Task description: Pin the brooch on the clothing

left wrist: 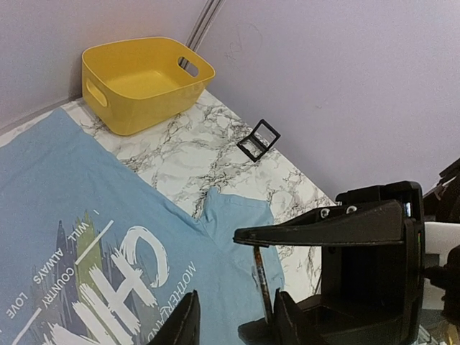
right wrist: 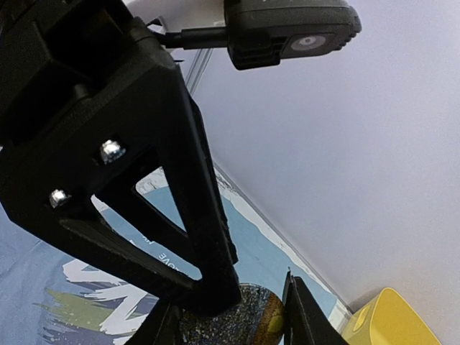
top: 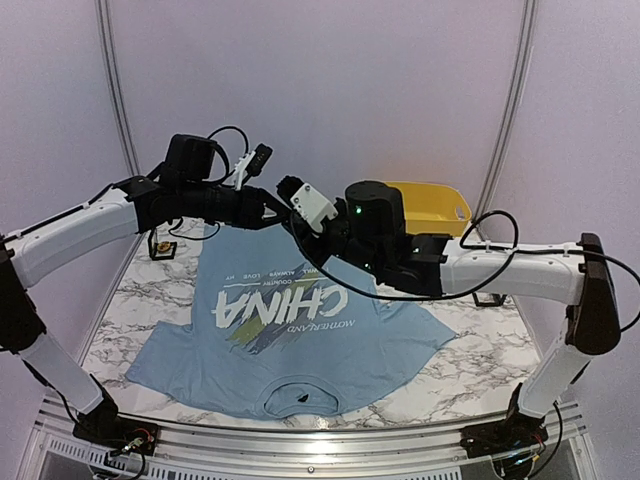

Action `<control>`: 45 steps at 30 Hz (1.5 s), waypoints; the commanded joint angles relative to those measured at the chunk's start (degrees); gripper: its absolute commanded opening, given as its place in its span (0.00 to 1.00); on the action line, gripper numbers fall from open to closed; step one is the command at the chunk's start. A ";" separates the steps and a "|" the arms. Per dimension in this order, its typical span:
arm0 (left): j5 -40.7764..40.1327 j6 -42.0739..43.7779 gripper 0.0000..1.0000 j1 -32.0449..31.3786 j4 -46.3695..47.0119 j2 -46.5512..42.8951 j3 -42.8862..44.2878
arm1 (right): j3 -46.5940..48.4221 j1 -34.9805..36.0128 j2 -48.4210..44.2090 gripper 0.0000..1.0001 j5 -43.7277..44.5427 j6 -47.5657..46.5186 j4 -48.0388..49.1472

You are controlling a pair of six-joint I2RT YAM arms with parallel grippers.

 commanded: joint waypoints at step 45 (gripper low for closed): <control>-53.35 131.10 0.00 -21.35 110.75 10.17 -38.28 | 21.08 -16.71 3.67 0.52 -46.63 46.51 -29.89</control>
